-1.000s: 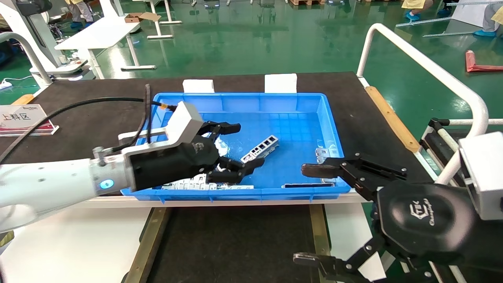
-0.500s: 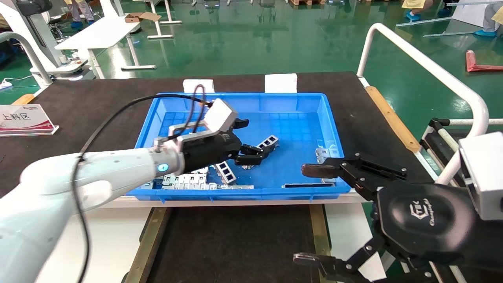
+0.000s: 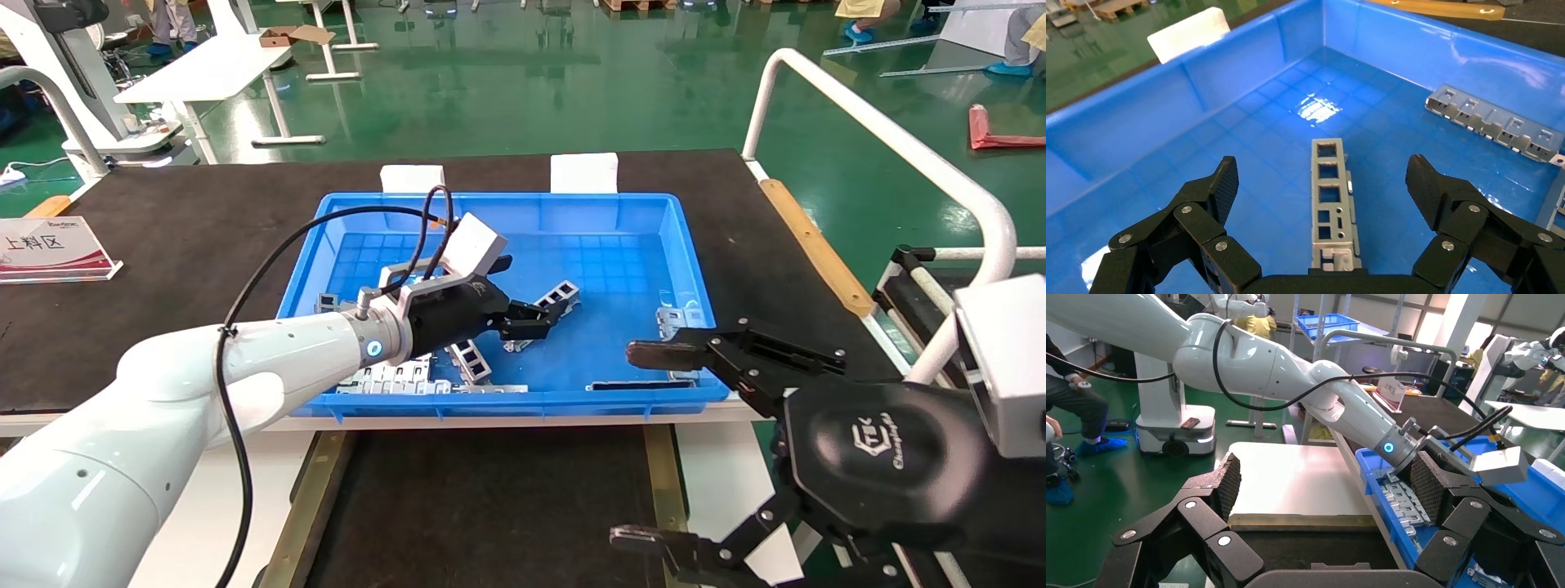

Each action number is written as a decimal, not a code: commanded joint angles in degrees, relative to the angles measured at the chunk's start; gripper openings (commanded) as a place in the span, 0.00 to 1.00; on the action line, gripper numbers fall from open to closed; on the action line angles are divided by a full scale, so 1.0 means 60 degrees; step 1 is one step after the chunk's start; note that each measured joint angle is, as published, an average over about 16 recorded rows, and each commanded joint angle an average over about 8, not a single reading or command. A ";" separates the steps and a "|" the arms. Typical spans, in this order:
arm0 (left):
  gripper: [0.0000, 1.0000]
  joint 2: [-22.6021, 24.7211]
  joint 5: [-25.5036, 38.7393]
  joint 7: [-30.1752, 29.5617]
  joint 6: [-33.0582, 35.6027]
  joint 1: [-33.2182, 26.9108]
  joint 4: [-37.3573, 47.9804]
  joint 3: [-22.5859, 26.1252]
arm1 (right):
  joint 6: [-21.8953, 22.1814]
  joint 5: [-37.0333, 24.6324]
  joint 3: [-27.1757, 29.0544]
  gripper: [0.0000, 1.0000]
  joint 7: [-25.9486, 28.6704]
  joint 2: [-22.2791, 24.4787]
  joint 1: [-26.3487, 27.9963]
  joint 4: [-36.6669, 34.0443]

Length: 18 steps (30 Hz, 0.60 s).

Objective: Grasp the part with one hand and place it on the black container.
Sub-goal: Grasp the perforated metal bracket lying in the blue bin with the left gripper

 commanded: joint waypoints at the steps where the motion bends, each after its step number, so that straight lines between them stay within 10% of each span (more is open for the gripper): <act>1: 1.00 0.0017 -0.0185 -0.0094 -0.0180 0.0047 -0.0048 0.0241 | 0.0001 0.0001 -0.0001 1.00 -0.0001 0.0001 0.0000 0.0000; 9: 0.98 0.0010 -0.0843 -0.0622 -0.0936 0.0257 -0.0361 0.1424 | 0.0003 0.0005 -0.0007 0.94 -0.0003 0.0003 0.0001 0.0000; 18: 0.05 -0.0006 -0.1549 -0.0915 -0.1597 0.0351 -0.0607 0.2513 | 0.0005 0.0009 -0.0012 0.01 -0.0006 0.0005 0.0003 0.0000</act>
